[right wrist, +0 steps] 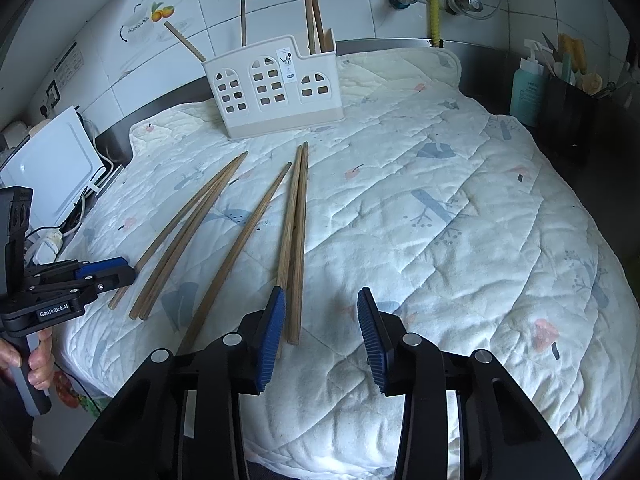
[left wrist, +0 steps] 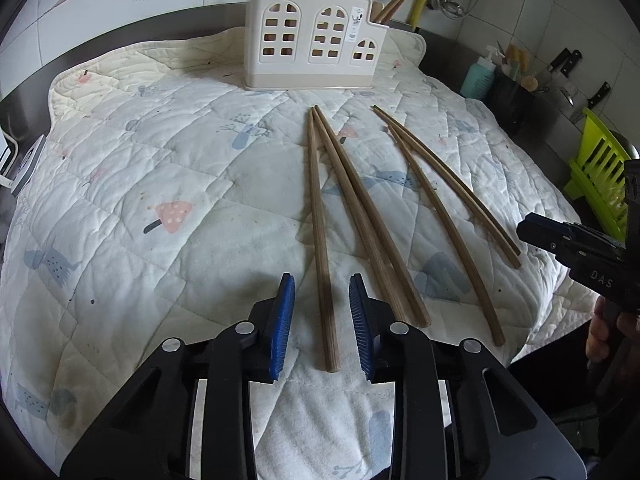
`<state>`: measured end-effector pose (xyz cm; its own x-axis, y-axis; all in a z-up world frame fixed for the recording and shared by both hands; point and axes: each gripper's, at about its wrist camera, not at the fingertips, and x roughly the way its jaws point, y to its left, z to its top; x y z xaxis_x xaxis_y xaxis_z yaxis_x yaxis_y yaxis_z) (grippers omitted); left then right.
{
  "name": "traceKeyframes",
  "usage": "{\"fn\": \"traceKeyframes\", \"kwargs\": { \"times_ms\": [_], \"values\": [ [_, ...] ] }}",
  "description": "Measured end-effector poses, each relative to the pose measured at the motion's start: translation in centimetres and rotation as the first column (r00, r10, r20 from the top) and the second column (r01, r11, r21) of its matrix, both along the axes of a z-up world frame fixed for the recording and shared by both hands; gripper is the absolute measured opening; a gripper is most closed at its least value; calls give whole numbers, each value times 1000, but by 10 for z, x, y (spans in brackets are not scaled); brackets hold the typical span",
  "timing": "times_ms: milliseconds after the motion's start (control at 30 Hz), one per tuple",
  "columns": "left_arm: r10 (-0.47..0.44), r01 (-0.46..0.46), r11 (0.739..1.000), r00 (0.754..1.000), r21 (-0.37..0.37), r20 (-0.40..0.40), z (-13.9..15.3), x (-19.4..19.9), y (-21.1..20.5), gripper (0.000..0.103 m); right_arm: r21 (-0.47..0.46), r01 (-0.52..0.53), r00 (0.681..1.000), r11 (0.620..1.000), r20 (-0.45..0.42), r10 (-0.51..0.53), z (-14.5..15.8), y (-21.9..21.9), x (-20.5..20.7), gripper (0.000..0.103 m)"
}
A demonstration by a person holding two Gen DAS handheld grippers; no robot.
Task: Organize utensils
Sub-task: 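Lower the left tool and close it on a chopstick while the right tool grasps another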
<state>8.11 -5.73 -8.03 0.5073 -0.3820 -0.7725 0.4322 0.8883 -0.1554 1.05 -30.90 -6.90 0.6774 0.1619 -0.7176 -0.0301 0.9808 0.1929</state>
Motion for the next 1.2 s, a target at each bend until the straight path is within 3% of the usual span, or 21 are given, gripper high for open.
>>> {"fn": "traceKeyframes", "kwargs": {
  "times_ms": [267, 333, 833, 900, 1067, 1200],
  "values": [
    [-5, 5, 1000, 1000, 16, -12, -5, 6, -5, 23, -1, -30, 999, 1000, -19, 30, -7, 7, 2, 14],
    [4, -4, 999, 1000, 33, -12, -5, 7, -5, 19, -6, -40, 999, 999, -19, 40, -7, 9, 4, 13],
    [-14, 14, 998, 1000, 64, 8, -6, 13, -13, 19, -124, -88, 996, 988, -33, 84, -12, 27, 22, 12],
    [-12, 12, 998, 1000, 53, 1, -7, 14, -11, 19, -125, -77, 997, 989, -33, 73, -12, 25, 23, 7],
    [31, -30, 998, 999, 50, -9, -7, 19, -11, 13, -112, -60, 998, 992, -33, 57, -13, 19, 22, 7],
    [36, -38, 994, 999, 99, 22, -6, 17, -21, 12, -120, -60, 998, 991, -28, 57, -14, 21, 24, 7]
  ]
}}
